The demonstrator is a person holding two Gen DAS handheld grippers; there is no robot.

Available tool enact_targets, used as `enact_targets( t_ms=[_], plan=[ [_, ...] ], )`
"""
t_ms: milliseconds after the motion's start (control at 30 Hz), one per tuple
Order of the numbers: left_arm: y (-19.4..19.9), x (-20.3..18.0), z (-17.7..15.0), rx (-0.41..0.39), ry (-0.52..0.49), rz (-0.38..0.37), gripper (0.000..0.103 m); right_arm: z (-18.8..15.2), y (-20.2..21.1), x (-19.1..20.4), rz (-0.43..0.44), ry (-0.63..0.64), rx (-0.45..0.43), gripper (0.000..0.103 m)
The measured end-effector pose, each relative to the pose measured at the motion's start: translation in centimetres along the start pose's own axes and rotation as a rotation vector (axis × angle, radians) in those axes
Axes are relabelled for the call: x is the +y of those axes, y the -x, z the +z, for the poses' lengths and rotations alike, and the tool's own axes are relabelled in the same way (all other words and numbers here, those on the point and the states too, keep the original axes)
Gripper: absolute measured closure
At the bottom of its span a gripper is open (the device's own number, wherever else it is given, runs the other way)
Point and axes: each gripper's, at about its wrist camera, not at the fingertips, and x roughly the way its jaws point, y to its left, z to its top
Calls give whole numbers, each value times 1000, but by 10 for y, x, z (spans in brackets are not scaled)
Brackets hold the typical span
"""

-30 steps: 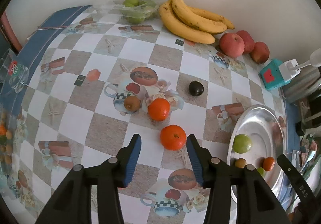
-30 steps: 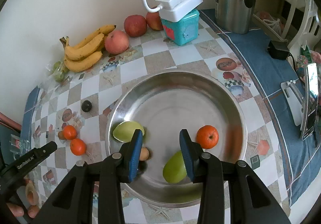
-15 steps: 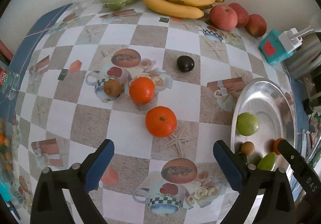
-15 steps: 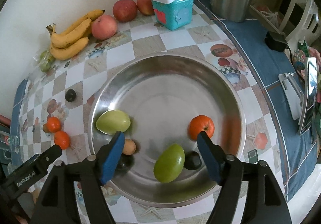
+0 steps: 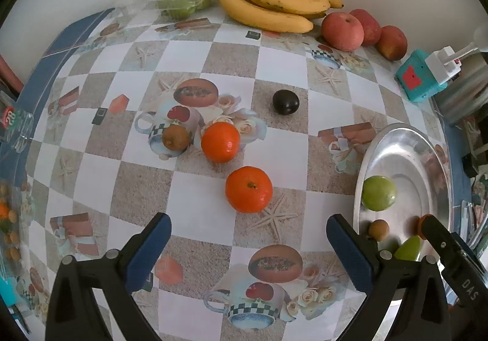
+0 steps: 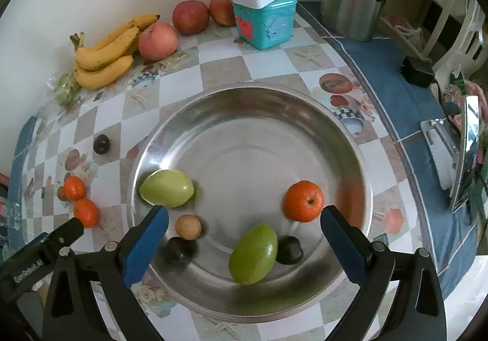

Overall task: Organize fruits
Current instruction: 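Withdraw both open tools from the bowl toward the remaining fruit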

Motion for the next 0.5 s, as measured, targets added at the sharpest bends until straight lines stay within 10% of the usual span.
enact_targets(
  t_ms=[500],
  plan=[
    [5,7,4,-16,2,15,0,0,-4,9,4,37,22,3]
  ],
)
